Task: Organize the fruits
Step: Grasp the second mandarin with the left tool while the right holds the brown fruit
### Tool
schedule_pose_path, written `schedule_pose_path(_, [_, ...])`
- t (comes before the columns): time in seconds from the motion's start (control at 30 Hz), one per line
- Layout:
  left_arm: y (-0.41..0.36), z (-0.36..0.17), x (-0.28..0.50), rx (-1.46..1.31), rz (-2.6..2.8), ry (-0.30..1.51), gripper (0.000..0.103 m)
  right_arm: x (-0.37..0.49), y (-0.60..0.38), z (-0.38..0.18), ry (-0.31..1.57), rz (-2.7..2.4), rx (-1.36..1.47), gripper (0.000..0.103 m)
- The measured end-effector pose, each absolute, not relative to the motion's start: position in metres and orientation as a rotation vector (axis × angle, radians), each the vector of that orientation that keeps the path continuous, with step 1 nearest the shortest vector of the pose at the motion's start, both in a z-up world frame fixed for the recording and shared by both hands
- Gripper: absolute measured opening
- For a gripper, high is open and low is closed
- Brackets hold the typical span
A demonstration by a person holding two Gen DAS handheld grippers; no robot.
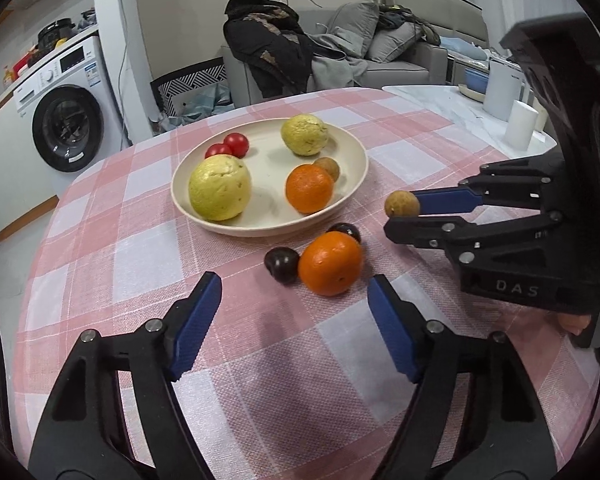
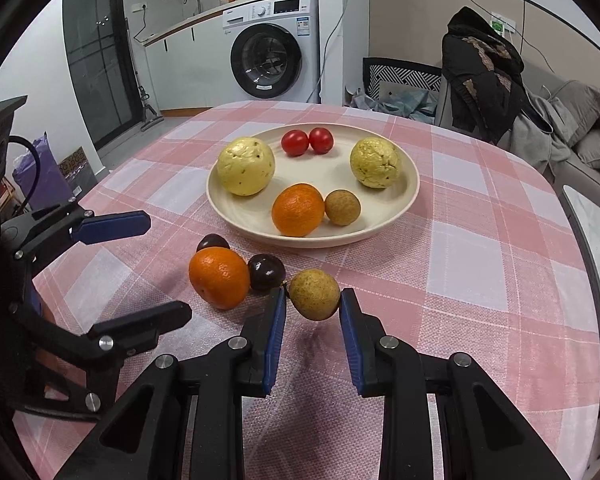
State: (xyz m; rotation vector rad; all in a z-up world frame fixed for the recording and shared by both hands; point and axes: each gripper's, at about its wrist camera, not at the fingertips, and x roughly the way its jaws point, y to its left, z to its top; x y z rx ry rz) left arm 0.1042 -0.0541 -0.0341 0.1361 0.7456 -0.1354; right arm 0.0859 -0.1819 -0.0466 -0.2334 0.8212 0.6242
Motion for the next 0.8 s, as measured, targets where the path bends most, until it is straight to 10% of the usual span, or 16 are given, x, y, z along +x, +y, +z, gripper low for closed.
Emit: schedule_pose_path(0.8, [-0.088, -0.045, 0.127, 0.213, -0.163, 0.793, 0.045, 0.095, -0.19, -0.05, 0.848, 0.588, -0.201, 0.028])
